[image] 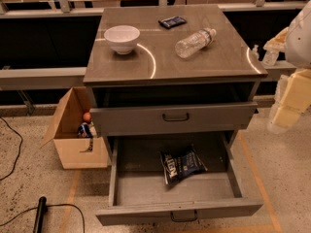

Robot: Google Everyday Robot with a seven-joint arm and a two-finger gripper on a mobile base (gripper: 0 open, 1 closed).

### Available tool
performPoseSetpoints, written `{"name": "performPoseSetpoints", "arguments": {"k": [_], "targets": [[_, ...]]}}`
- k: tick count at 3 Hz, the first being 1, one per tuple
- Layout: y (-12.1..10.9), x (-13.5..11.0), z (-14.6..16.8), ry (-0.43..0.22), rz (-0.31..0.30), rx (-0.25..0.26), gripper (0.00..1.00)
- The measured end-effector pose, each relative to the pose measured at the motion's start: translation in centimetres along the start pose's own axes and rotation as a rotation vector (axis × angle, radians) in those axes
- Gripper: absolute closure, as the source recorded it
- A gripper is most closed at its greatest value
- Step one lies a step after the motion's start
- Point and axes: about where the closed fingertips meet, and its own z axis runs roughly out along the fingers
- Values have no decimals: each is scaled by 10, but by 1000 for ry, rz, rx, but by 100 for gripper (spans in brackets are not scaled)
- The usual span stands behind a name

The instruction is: Pick blue chip bag from middle drawer and place on counter

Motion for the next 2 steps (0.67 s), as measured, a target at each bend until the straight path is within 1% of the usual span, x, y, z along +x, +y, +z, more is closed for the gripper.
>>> {"name": "performPoseSetpoints", "arguments": {"k": [1,2], "targets": [[0,0,0,0,0,0,0],[3,5,24,-38,8,-22,0]]}}
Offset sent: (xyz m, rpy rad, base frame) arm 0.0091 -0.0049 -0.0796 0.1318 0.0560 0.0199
